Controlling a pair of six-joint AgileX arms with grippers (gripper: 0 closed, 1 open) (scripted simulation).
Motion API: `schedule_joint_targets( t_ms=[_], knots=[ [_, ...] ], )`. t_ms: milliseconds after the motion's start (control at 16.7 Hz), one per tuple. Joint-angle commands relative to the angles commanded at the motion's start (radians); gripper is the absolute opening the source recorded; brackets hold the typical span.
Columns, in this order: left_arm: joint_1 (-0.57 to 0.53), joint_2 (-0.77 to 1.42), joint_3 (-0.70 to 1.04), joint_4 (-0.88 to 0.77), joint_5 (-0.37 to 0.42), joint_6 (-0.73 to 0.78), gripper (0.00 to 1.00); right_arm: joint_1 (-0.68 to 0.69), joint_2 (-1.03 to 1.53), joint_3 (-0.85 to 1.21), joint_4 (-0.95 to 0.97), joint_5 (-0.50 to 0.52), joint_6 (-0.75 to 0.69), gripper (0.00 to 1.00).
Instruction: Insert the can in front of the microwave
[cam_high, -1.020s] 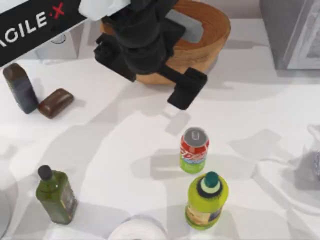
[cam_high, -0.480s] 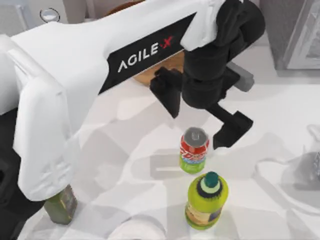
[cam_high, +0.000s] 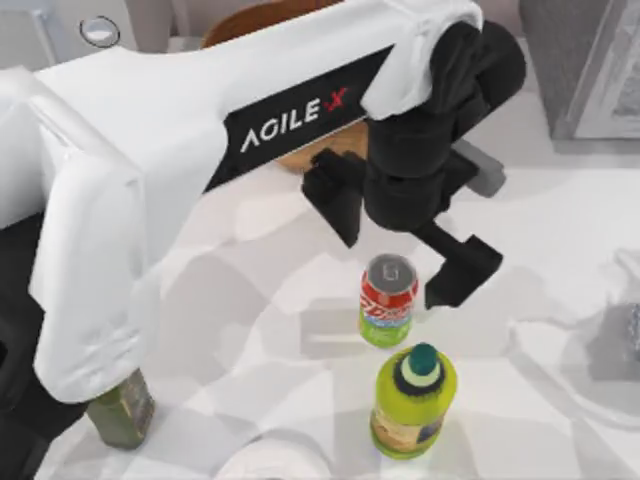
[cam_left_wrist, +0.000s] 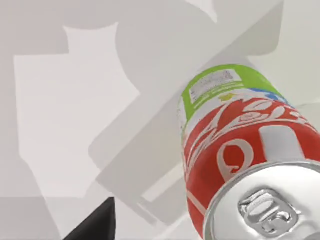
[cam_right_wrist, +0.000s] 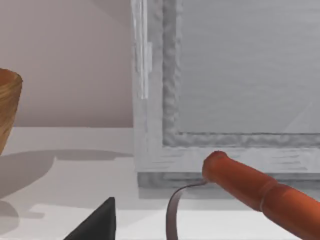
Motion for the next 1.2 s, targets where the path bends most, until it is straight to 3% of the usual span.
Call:
schedule_joint_targets(
  t_ms=[240,540,1200],
  knots=[
    [0.000,0.005,-0.137,0.141,0.000,0.000,1.00,0.000,0.000,0.000,0.000,0.000,0.000,1.00],
    [-0.001,0.005,-0.154,0.159,0.000,-0.001,1.00,0.000,0.000,0.000,0.000,0.000,0.000,1.00],
    [-0.001,0.005,-0.154,0.159,0.000,-0.001,0.17,0.000,0.000,0.000,0.000,0.000,0.000,1.00]
  ],
)
